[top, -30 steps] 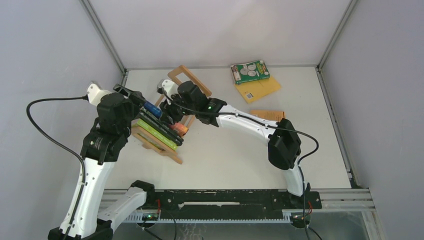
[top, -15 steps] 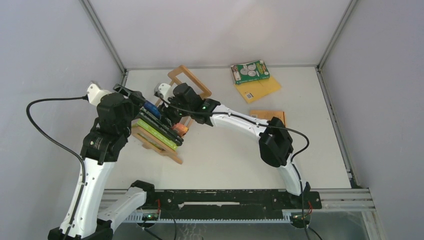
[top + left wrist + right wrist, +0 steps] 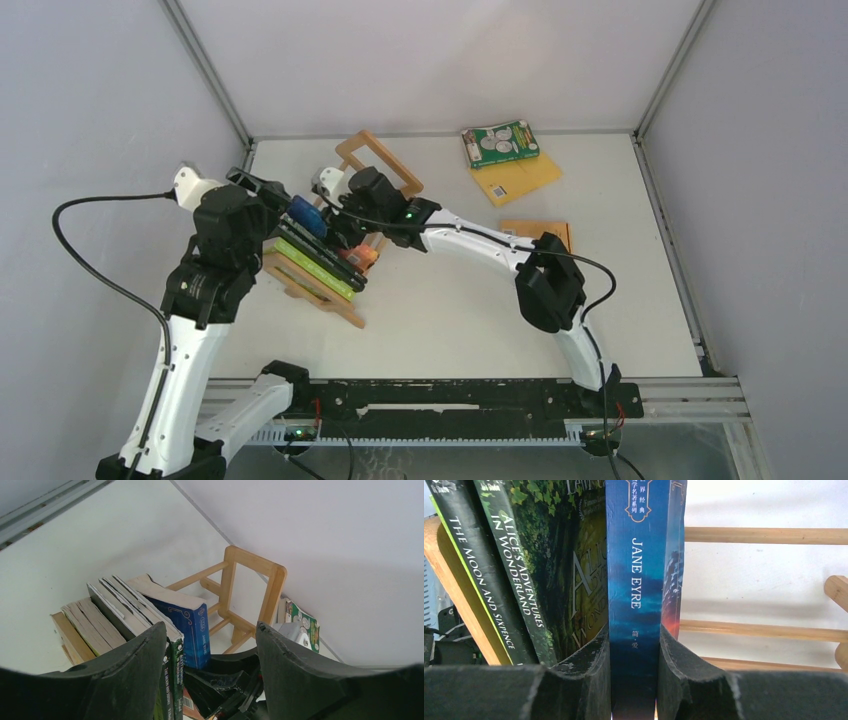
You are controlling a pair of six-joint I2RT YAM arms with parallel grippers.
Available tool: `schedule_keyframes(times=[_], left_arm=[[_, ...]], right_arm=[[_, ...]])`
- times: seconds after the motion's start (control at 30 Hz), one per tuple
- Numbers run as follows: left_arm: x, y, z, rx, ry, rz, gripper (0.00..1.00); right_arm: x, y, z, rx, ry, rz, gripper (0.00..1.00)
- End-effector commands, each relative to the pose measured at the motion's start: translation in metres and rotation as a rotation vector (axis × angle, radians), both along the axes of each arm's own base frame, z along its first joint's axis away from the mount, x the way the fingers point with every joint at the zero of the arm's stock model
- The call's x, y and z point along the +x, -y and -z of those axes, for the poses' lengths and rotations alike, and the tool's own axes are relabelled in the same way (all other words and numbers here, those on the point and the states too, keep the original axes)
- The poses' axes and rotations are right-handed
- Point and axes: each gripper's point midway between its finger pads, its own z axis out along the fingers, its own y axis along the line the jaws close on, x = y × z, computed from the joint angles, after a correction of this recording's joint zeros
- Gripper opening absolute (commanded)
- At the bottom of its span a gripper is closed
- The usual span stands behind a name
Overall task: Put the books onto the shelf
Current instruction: Adjust the book on the shelf.
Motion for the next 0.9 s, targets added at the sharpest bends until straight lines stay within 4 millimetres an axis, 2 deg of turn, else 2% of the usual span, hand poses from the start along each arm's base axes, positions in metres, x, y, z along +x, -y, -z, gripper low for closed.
schedule_keyframes(times=[0.0,0.13,0.33,0.63,0.87], left_arm=[[0.005,0.001,-0.01,-0.01,0.039,-0.008,0.7],[0.007,0.002,-0.009,-0.014,0.037,-0.008,0.7],[0.01,0.003,-0.009,-0.016,0.031,-0.007,0.7],[0.012,0.003,-0.014,-0.002,0.053,0.001,0.7],[0.014,0.004,-0.013,0.019,0.07,0.013,0.7]], right_arm=[[0.011,0.006,-0.07,0.171,0.105,0.035,0.0],[0.014,0.014,-0.091,0.259,0.151,0.069,0.0],[0.014,0.022,-0.105,0.349,0.188,0.098,0.0],[0.014,0.008,-0.107,0.419,0.221,0.128,0.0],[0.015,-0.005,-0.095,0.416,0.239,0.135,0.0]])
